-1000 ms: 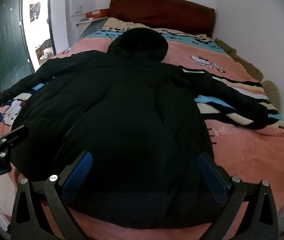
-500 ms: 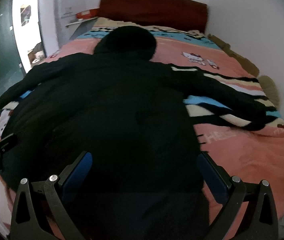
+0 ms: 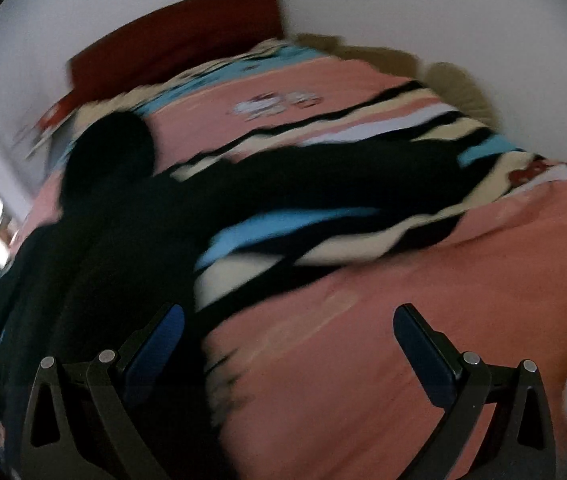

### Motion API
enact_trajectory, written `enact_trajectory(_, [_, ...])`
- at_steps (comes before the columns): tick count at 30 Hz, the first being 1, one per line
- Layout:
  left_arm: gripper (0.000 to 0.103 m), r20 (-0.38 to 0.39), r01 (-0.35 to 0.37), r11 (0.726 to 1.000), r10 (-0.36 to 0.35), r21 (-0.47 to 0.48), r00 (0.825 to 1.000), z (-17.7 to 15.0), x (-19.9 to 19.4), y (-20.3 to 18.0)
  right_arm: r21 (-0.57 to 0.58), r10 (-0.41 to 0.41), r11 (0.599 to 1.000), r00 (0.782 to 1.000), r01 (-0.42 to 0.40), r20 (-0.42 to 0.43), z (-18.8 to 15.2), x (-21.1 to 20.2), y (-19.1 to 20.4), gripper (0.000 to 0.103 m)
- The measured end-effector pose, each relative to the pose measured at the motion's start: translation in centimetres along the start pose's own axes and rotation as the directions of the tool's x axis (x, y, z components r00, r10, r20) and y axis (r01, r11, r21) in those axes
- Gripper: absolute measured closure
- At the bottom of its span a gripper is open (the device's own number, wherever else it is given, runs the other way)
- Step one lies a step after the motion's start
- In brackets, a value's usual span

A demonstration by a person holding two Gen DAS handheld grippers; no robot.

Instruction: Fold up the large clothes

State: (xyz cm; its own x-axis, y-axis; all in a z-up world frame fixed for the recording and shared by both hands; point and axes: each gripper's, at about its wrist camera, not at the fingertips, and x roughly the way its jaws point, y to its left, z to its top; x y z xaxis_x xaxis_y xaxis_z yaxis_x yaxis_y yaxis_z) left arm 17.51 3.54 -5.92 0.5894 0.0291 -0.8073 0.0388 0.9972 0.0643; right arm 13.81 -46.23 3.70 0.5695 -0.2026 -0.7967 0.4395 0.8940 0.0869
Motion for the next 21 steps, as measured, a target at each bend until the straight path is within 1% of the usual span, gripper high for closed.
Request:
enact_trajectory(1, [0.004,0.0,0.0,1.0,0.0,-0.003,1.0,0.3,0.3,0.1,0.029,-0.027,0.999,1.0,0.026,0.014,1.4,0.9,-1.6,0.001])
enact_trajectory(4, [0.004,-0.003,-0.007,1.0,0.007,-0.015,1.0,0.9,1.3,0.7,0.138,-0.041,0.99,0.999,0.037,0.025,4.8,3.4,-5.9,0.002])
enact_trajectory(6, [0.004,-0.009,-0.013,1.0,0.013,-0.024,1.0,1.1,2.0,0.9,0.221,-0.074,0.973,0.997,0.065,0.032,7.1,5.2,-9.1,0.002])
enact_trajectory(8, [0.004,-0.024,-0.01,0.999,0.009,-0.037,1.0,1.4,3.0,1.2,0.273,-0.097,0.958,0.995,0.086,0.03,9.0,7.1,-11.7,0.004])
enact_trajectory(10, [0.004,-0.04,-0.002,0.999,0.0,-0.049,0.999,1.5,3.7,1.3,0.319,-0.121,0.941,0.993,0.111,0.01,10.2,9.0,-13.9,0.005])
enact_trajectory(12, [0.004,-0.05,0.005,0.998,-0.008,-0.058,0.999,1.7,4.5,1.4,0.38,-0.131,0.916,0.991,0.129,-0.02,11.0,11.3,-16.3,0.007])
enact_trajectory(16, [0.004,-0.061,0.013,0.998,-0.016,-0.062,0.998,2.2,5.5,1.5,0.474,-0.134,0.867,0.988,0.152,-0.071,11.1,14.8,-19.2,0.011])
enact_trajectory(19, [0.004,-0.071,0.018,0.998,-0.023,-0.067,0.997,2.4,6.0,1.5,0.515,-0.112,0.846,0.99,0.138,-0.081,11.2,16.5,-20.6,0.013])
enact_trajectory(20, [0.004,-0.074,0.019,0.998,-0.024,-0.067,0.997,2.5,6.1,1.5,0.52,-0.109,0.843,0.99,0.138,-0.086,11.3,16.9,-20.8,0.017])
enact_trajectory(21, [0.004,-0.077,0.02,0.998,-0.025,-0.068,0.997,2.5,6.2,1.4,0.519,-0.108,0.844,0.99,0.139,-0.09,11.4,17.4,-20.9,0.024])
